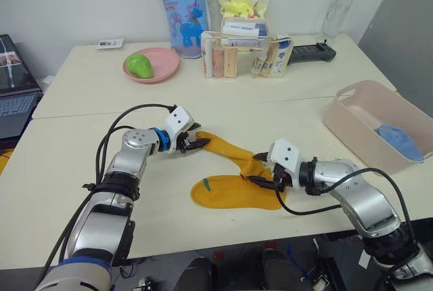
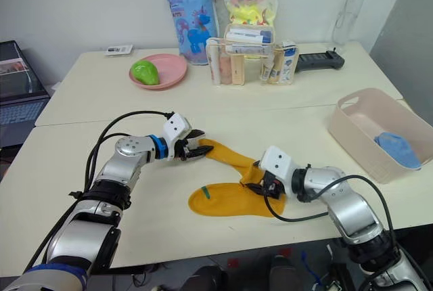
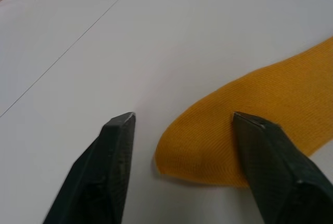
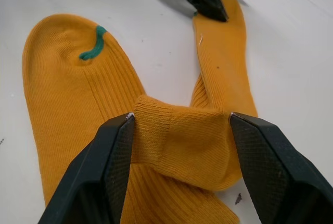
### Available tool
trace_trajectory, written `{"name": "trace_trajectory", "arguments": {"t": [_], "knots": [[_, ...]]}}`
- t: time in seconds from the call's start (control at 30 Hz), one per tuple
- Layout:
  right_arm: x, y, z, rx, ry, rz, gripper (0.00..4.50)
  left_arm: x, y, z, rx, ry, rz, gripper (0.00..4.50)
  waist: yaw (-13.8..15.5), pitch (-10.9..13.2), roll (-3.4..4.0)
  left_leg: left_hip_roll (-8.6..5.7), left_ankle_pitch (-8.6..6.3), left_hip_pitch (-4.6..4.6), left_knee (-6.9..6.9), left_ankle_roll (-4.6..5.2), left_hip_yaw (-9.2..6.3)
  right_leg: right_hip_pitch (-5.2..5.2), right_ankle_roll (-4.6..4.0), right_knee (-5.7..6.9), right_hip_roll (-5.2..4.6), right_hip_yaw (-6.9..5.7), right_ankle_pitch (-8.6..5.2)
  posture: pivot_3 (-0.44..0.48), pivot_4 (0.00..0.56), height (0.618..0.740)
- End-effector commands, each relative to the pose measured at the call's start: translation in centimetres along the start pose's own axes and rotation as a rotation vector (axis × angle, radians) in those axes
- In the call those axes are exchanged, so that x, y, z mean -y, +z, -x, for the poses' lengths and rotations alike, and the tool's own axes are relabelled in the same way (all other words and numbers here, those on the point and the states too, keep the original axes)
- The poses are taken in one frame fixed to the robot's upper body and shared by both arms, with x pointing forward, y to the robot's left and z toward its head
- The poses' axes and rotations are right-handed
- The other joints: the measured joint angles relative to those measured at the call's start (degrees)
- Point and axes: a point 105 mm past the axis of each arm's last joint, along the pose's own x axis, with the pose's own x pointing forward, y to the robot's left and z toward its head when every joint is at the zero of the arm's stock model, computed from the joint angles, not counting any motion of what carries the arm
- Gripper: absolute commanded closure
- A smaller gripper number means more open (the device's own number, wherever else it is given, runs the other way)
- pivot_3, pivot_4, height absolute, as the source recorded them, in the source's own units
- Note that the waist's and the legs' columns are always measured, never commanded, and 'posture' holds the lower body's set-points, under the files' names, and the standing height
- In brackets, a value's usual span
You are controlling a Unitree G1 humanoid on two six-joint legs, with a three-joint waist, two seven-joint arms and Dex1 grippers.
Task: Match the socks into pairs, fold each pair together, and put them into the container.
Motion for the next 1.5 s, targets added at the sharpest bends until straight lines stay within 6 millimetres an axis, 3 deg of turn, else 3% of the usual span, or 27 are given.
{"name": "trace_trajectory", "arguments": {"t": [0.03,0.23,0.43,0.53,0.63,0.97,1.1,1.3,1.5], "knots": [[0.7,0.0,-0.2,0.004,-0.030,0.026,1.38,-0.2,1.4,0.2,0.044,-0.005,-0.031,2.58,0.00,0.00,0.00,0.00,0.00,0.00,0.00,0.00,0.00,0.00,0.00,0.00,0.00,0.00,0.00,0.000,0.150,0.740],[1.8,0.4,0.5,0.020,-0.048,0.000,1.38,-0.3,1.1,1.4,0.044,-0.001,-0.022,4.49,-0.06,0.00,0.00,0.02,0.00,0.01,0.00,0.00,0.00,0.00,0.00,0.00,0.00,0.01,0.00,0.000,0.150,0.740],[3.9,0.8,1.0,0.055,-0.086,-0.087,1.38,-0.4,2.6,2.5,0.127,0.010,0.010,4.49,0.01,0.00,0.00,0.02,0.00,0.00,0.00,0.00,-0.03,0.00,0.00,0.00,0.00,-0.01,0.00,0.000,0.150,0.740],[4.3,-0.2,0.8,0.019,-0.091,-0.151,1.38,-0.6,2.3,2.6,0.106,0.028,0.019,4.49,0.02,-0.01,-0.01,0.02,0.00,0.00,0.02,0.00,-0.03,0.01,0.00,0.00,0.00,-0.02,0.00,0.000,0.150,0.740],[4.3,-1.7,0.6,-0.067,-0.092,-0.153,1.38,-0.8,1.9,2.5,0.083,0.040,0.010,4.49,-0.02,-0.01,0.00,0.00,0.00,0.00,0.02,0.00,0.00,0.01,0.00,0.01,0.00,0.00,0.00,0.000,0.150,0.740],[4.4,-2.7,-0.7,-0.147,-0.090,-0.089,1.38,-0.8,1.9,1.1,0.069,0.031,-0.014,4.49,-0.06,-0.01,0.00,0.00,0.00,0.00,0.03,0.00,0.01,-0.01,0.00,0.02,-0.01,0.00,0.00,0.000,0.150,0.740],[4.2,-2.4,-0.5,-0.132,-0.073,-0.096,2.23,-0.8,1.9,1.0,0.067,0.028,-0.021,4.50,-0.09,-0.01,-0.01,0.01,0.00,0.00,0.04,0.00,0.00,-0.01,0.00,0.04,-0.01,-0.01,0.00,0.000,0.150,0.740],[4.8,-2.5,0.2,-0.143,-0.082,-0.088,4.38,-0.8,2.0,0.9,0.067,0.025,-0.027,4.50,-0.07,-0.01,-0.01,0.00,0.00,0.00,0.04,0.00,0.00,-0.01,0.00,0.03,-0.01,-0.01,0.00,0.000,0.150,0.740],[7.0,-2.0,0.7,-0.187,-0.151,0.044,4.48,-1.1,2.3,1.1,0.080,0.037,-0.028,4.50,-0.07,-0.01,-0.01,0.00,0.00,0.00,0.04,0.00,0.00,-0.01,0.00,0.04,-0.01,-0.02,0.00,0.000,0.150,0.740]]}}
